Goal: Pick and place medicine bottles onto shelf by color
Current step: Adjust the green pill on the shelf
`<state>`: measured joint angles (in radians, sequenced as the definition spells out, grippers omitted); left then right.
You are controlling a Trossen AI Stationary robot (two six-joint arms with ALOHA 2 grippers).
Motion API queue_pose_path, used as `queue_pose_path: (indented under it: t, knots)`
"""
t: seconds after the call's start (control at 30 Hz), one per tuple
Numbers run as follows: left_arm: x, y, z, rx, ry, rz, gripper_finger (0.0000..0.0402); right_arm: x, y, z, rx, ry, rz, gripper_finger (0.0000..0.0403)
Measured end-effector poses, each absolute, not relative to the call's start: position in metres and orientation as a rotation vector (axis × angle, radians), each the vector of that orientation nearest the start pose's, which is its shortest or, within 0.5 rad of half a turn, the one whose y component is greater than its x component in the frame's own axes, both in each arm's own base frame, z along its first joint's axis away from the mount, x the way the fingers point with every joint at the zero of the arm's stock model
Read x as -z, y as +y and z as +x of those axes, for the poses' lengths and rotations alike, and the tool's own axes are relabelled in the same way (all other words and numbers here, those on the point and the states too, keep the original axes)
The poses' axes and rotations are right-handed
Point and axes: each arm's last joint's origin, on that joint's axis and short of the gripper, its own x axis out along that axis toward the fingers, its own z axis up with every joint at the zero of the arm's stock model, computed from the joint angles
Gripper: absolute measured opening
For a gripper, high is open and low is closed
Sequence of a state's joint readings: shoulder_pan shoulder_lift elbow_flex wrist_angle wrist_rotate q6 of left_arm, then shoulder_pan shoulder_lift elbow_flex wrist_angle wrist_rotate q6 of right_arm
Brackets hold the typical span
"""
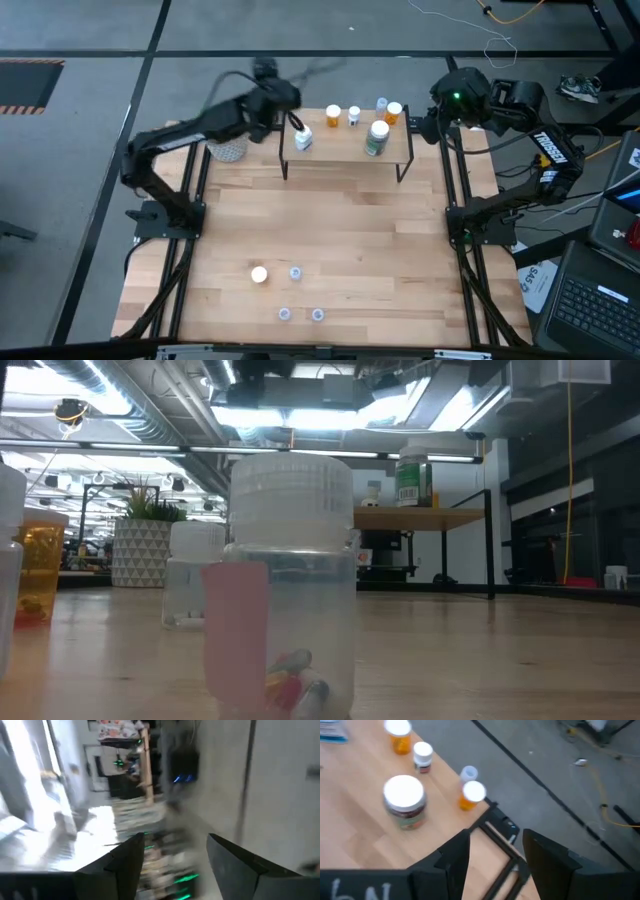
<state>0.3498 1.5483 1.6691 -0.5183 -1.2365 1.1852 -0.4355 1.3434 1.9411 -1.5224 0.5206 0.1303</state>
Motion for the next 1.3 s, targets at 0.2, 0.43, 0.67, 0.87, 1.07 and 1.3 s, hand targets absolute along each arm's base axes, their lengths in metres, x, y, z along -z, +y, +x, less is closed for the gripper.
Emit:
queue_pose_path:
  t: [0.2, 0.43, 0.67, 0.87, 1.07, 1.3]
  knots:
    - [-0.441, 0.145, 0.250, -1.007, 0.816, 0.582, 0.0209, -0.470, -0.085, 0.167, 0.669, 0.918, 0.164, 0.0184]
    - [-0.437, 0.174, 0.230, -0.862, 0.706, 0.301, 0.0209, -0.417, -0.080, 0.196, 0.553, 1.071, 0.265, 0.0184]
    - [-0.429, 0.208, 0.212, -0.974, 0.766, 0.269, 0.0209, -0.350, -0.074, 0.226, 0.744, 1.086, 0.271, 0.0184]
    - [-0.429, 0.229, 0.190, -1.071, 0.787, 0.234, 0.0209, -0.322, -0.075, 0.244, 0.781, 0.957, 0.228, 0.0184]
    - [-0.429, 0.240, 0.176, -1.127, 0.799, 0.212, 0.0209, -0.309, -0.077, 0.252, 0.789, 0.864, 0.297, 0.0184]
    - [-0.429, 0.242, 0.175, -1.051, 0.768, 0.191, 0.0209, -0.314, -0.082, 0.256, 0.954, 0.714, 0.287, 0.0184]
